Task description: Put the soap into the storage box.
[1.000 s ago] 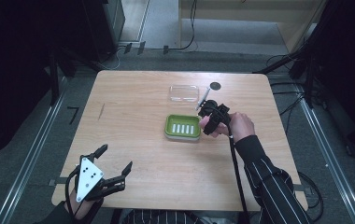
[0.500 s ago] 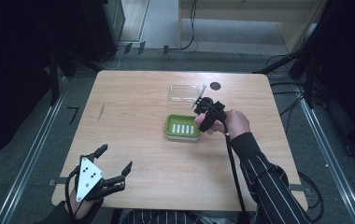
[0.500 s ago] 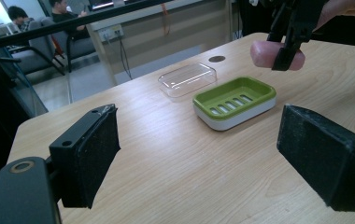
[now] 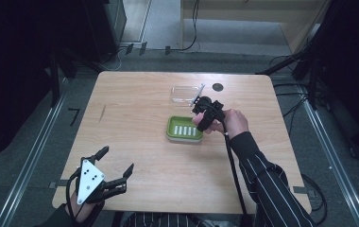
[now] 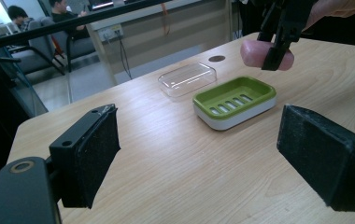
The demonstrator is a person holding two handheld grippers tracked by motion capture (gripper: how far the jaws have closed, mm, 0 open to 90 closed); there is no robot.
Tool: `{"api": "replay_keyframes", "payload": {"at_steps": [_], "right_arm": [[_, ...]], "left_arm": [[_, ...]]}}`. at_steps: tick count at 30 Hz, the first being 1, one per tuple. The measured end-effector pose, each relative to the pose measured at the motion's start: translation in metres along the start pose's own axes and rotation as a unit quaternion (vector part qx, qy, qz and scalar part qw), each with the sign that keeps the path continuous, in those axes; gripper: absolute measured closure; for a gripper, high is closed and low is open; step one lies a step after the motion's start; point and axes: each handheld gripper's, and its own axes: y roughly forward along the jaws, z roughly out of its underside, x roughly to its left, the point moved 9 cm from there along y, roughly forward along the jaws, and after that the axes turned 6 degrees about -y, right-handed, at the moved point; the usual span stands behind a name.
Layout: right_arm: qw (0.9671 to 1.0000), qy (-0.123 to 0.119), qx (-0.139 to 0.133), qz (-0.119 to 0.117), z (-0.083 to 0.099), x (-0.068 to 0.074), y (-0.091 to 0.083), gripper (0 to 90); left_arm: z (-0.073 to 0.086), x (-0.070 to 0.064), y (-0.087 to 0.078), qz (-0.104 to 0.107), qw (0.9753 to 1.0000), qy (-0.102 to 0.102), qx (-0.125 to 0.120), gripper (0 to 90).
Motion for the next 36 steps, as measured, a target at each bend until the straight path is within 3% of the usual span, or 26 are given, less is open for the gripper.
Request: {"api": "replay_keyframes", "payload": {"at_steps": [20, 36], "right_arm": [[0.9998, -0.01, -0.016, -0.003, -0.017, 0.002, 0.002, 38.8], [0.9992, -0.032, -0.019, -0.013, -0.027, 0.006, 0.012, 38.8]], "left_arm": [[0.0, 0.0, 0.0, -0.001, 1.0, -0.001, 0.0, 13.3], [0.0, 0.001, -0.001, -0.001, 1.0, -0.001, 0.0, 13.3]]}}
